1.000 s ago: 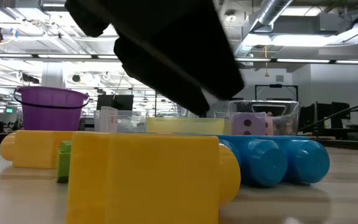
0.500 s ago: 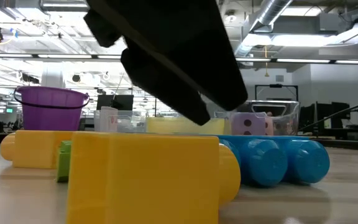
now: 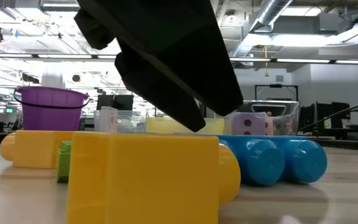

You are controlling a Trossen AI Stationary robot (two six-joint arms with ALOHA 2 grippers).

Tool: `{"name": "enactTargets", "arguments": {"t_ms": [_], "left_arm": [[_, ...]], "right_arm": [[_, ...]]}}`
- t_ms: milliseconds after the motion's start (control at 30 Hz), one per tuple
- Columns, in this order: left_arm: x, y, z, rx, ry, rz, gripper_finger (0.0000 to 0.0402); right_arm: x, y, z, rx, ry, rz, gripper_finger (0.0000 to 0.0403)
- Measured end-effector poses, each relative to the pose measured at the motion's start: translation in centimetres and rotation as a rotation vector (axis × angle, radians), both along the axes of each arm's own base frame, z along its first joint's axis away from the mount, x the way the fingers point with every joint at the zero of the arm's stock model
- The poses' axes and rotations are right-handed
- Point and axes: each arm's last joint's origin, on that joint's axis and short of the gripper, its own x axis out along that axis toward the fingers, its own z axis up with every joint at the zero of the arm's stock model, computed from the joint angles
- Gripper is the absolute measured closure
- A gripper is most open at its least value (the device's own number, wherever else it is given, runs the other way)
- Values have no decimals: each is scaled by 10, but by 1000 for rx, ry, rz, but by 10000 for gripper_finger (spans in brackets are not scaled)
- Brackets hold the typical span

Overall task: Pick & Place Toys
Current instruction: Put the blue gamepiece into the yellow bin

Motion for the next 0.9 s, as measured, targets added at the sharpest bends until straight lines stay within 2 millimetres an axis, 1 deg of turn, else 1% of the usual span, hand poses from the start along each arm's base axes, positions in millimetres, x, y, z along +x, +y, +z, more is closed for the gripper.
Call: {"name": "enactTargets", "arguments": {"t_ms": [233,567,900], "left_arm": [[1,0,1,12,-27,37,41],[-1,2,-1,2,5,45,41],[0,4,-1,-12,13,76,41]], "right_arm": [[0,0,0,2,1,-1,153],[0,0,0,2,1,0,153],[-1,7,0,2,1,31,153]]}}
